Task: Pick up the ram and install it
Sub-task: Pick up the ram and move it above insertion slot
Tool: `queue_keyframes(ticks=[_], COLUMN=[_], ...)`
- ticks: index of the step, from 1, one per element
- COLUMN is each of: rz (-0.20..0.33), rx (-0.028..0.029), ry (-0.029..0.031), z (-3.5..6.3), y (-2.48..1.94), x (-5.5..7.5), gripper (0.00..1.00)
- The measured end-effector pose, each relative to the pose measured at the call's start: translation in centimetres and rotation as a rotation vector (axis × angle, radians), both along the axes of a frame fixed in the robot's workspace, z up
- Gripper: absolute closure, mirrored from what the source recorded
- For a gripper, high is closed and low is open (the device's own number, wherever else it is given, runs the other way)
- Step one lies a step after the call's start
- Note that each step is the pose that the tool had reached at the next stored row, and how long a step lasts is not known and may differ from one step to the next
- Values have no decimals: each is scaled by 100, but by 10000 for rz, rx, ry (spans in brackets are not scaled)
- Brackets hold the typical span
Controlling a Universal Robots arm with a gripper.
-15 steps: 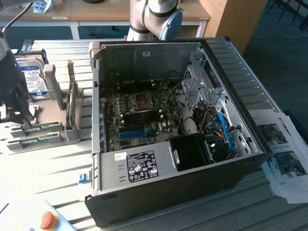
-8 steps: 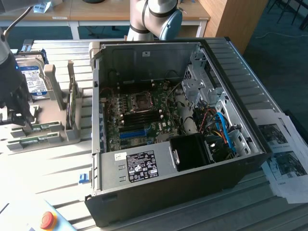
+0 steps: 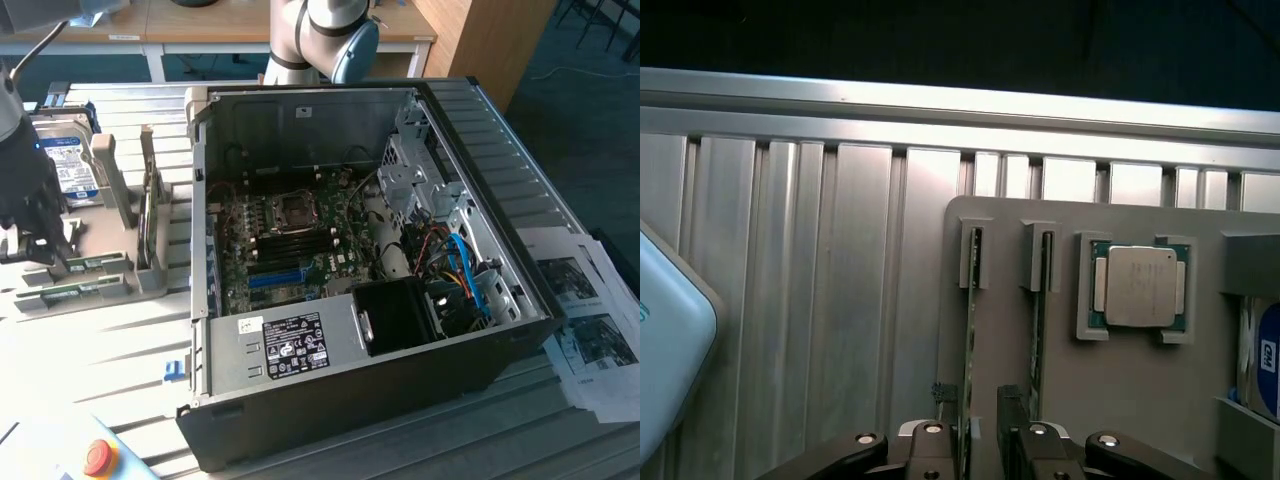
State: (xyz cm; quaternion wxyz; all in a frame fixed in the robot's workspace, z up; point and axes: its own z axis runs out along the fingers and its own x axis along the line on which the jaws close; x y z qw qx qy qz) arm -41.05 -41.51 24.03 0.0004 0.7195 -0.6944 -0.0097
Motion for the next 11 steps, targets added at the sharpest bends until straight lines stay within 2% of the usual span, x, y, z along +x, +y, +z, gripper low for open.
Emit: queue_keyframes(ticks=[11], rz=[0], rx=[0], ry=[0], z=[-75], y=[0], x=[0], gripper=[71])
